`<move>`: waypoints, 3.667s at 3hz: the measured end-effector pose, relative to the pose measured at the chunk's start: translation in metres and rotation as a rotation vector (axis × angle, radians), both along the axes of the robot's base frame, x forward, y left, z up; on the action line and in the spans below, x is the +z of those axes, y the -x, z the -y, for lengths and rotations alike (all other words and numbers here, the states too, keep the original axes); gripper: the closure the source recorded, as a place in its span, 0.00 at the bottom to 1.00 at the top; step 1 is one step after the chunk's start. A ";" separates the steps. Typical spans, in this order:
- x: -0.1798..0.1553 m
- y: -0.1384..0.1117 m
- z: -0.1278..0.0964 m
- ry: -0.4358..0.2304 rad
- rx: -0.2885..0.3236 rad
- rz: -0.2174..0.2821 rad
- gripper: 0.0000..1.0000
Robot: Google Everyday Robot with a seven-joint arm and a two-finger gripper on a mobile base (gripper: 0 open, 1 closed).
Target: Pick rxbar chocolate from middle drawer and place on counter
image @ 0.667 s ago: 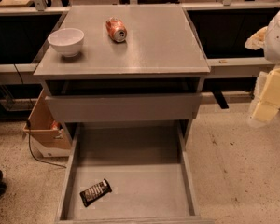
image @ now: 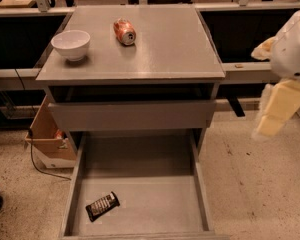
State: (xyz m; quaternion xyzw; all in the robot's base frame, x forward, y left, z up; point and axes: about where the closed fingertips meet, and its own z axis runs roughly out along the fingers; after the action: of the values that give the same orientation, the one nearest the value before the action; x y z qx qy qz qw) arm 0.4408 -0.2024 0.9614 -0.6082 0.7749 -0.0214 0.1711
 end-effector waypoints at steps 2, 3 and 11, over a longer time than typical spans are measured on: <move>-0.110 0.009 -0.116 -0.224 0.156 -0.033 0.00; -0.165 0.016 -0.173 -0.317 0.205 -0.052 0.00; -0.497 -0.073 -0.325 -0.307 0.296 0.044 0.00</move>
Offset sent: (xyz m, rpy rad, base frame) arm 0.0142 0.2163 -0.1978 0.4066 -0.0561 0.2389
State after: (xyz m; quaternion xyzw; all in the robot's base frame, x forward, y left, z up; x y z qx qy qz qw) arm 0.5136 0.1225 0.4639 -0.6815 0.6674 0.1088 0.2800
